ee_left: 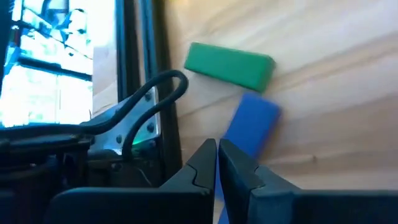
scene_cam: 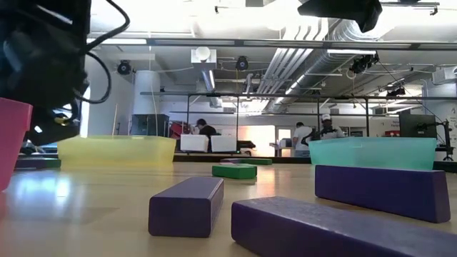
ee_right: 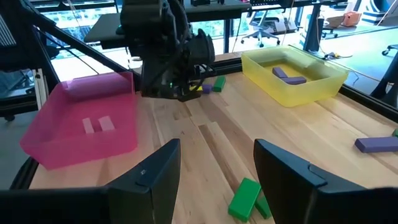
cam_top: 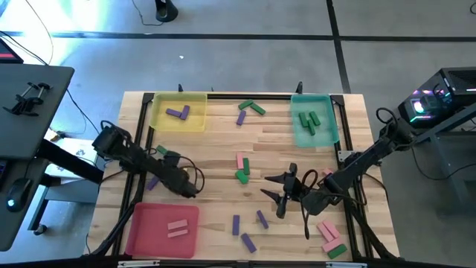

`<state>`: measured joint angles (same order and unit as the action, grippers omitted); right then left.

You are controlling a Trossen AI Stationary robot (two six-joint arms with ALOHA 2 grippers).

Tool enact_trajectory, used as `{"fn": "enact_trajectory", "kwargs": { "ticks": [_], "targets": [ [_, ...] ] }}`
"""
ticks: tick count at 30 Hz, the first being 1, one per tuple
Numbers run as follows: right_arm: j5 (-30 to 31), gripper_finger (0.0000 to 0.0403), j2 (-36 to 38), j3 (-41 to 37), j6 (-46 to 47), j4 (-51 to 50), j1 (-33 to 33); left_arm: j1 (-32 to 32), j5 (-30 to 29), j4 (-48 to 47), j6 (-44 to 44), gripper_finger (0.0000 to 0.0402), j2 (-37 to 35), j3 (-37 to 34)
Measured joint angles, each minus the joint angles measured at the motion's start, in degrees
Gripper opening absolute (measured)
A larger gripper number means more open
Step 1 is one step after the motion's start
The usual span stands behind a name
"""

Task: Sort blocks
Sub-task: Put the purple wooden block into the yellow bin

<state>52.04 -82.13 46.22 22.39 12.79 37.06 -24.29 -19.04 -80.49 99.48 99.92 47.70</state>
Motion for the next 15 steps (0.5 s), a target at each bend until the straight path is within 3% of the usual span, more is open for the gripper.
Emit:
{"fn": "enact_trajectory", "kwargs": {
  "ticks": [6, 10, 15],
  "targets": [
    [-0.2, 0.0190, 0.0, 0.0, 0.2, 0.0, 0.0, -0.2, 1.4, 0.1, -8.2, 0.0044, -4.2, 0.0],
    [-0.4, 0.0190, 0.0, 0.0, 0.1, 0.0, 0.0, -0.2, 1.7, 2.2, -11.5, 0.0096, -8.4, -0.6],
    [-0.4, 0.0190, 0.0, 0.0, 0.1, 0.0, 0.0, 4.1, 4.6, 10.2, -15.5, 0.0164, -15.9, -6.6]
  ]
}}
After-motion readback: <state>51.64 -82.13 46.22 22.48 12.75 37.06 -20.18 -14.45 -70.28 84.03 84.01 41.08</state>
